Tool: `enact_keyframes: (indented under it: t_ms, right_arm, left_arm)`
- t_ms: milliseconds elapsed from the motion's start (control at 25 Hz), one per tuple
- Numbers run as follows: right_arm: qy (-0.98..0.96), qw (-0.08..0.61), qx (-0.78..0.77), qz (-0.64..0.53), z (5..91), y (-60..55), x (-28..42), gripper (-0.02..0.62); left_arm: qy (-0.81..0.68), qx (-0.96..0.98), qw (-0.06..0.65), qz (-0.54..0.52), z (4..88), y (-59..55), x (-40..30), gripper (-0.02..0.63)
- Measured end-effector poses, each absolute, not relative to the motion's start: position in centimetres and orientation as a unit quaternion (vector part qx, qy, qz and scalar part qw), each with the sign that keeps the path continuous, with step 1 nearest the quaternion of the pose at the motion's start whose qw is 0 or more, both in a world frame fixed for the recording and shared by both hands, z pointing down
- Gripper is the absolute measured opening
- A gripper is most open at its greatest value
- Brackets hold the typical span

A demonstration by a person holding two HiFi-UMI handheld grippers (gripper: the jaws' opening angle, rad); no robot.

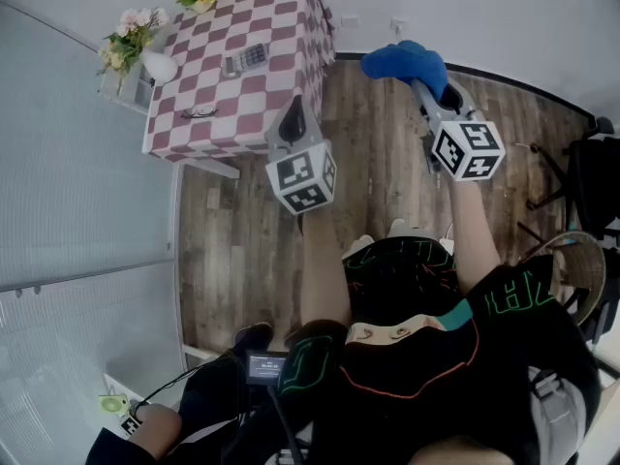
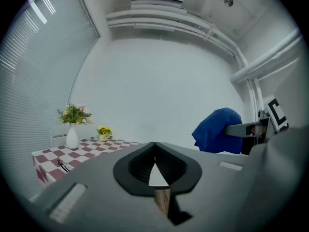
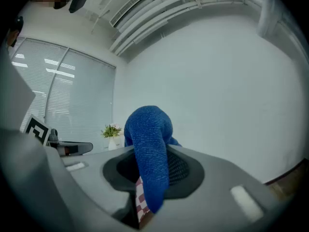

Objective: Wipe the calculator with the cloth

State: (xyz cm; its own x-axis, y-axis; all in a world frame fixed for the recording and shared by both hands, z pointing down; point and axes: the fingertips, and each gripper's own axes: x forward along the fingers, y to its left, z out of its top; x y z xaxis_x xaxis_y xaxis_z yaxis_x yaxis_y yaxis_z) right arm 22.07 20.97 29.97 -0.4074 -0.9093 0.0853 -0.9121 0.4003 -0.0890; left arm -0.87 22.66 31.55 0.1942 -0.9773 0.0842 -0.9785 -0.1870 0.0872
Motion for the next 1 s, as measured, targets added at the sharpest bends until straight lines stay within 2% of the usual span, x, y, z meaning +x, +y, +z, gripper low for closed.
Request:
enact_keyframes:
  t_ms: [360, 1000]
  right_arm:
    - [-0.836, -0.008, 0.546, 0.056, 29.9, 20.2, 20.9, 0.1]
    - [-0.841, 0.022, 0.535, 0.077, 33.4, 12.3, 19.6, 0.1]
  left_arm:
    - [-0.639, 0.768, 0.053, 0.003, 31.4, 21.8, -2.4, 0.009]
    - [-0.642, 0.762, 0.084, 0.026, 35.4, 15.2, -3.3, 0.009]
